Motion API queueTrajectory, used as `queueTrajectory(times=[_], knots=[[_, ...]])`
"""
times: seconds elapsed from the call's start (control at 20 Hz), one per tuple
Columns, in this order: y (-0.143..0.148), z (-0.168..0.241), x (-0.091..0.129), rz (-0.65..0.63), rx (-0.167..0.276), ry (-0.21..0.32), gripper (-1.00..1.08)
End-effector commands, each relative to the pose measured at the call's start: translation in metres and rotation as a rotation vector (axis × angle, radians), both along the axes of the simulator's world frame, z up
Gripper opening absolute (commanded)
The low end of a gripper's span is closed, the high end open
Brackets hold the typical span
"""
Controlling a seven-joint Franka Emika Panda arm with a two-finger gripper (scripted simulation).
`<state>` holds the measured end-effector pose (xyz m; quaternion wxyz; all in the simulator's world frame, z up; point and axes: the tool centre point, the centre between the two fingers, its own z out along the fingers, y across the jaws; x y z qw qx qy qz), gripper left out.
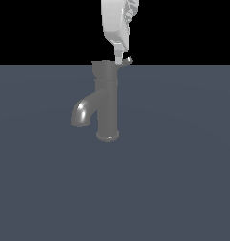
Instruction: Turn on the faucet by rotating a designated handle.
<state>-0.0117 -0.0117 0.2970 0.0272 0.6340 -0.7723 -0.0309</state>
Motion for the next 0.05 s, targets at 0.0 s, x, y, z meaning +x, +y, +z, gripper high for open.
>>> queueTrajectory(times=[0.0], knots=[[-0.0397, 0.0002, 0.0379, -0.058, -0.015, -0.081, -1.00]])
